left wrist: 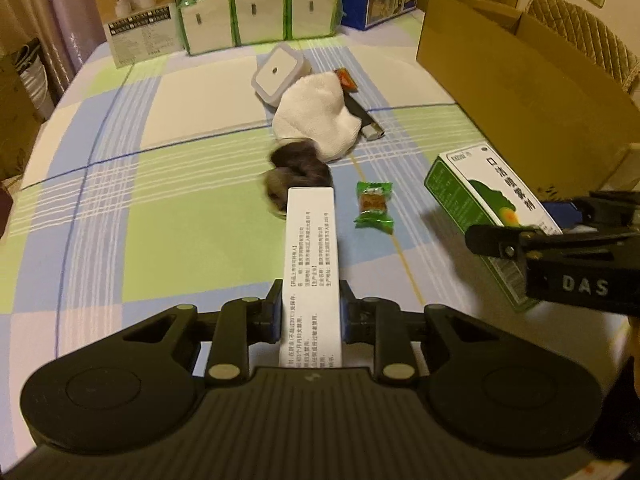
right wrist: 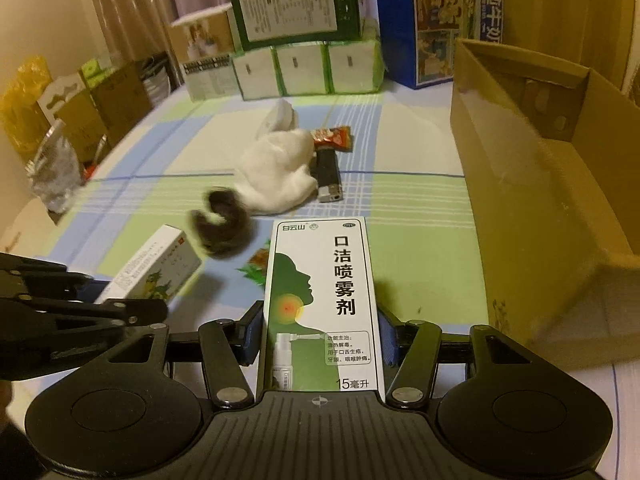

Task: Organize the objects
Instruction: 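Carry spray box and white medicine box over the cardboard box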

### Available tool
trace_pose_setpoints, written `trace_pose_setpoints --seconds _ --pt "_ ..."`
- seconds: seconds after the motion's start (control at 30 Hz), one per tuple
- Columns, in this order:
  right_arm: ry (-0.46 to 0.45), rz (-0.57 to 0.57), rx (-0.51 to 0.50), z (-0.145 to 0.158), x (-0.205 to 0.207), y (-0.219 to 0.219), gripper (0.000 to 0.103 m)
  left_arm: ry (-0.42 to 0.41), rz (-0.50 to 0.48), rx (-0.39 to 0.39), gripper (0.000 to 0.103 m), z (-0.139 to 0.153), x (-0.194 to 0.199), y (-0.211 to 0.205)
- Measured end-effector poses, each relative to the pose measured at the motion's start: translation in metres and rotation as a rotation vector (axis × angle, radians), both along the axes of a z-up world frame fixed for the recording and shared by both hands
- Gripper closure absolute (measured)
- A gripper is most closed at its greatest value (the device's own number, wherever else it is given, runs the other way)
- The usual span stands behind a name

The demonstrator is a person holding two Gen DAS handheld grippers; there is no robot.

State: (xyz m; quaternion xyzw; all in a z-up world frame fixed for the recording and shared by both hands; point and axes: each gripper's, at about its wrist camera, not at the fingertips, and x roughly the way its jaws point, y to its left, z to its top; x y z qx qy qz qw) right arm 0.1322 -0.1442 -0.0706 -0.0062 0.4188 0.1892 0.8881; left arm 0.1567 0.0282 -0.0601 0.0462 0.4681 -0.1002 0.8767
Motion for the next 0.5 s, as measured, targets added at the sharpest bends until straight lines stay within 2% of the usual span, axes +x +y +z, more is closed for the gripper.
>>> trace_pose_setpoints --seconds 0.27,0.5 --pt "-0.073 -0.038 0.046 0.059 -0.038 -0.026 0.050 -0.065 0.021 -0.040 0.082 0.055 -0.031 -0.020" --pt "-0.146 -0.116 0.053 0.103 -0.052 -0.079 0.050 -0.117 -0.041 -0.089 0.082 0.100 -0.045 -0.069"
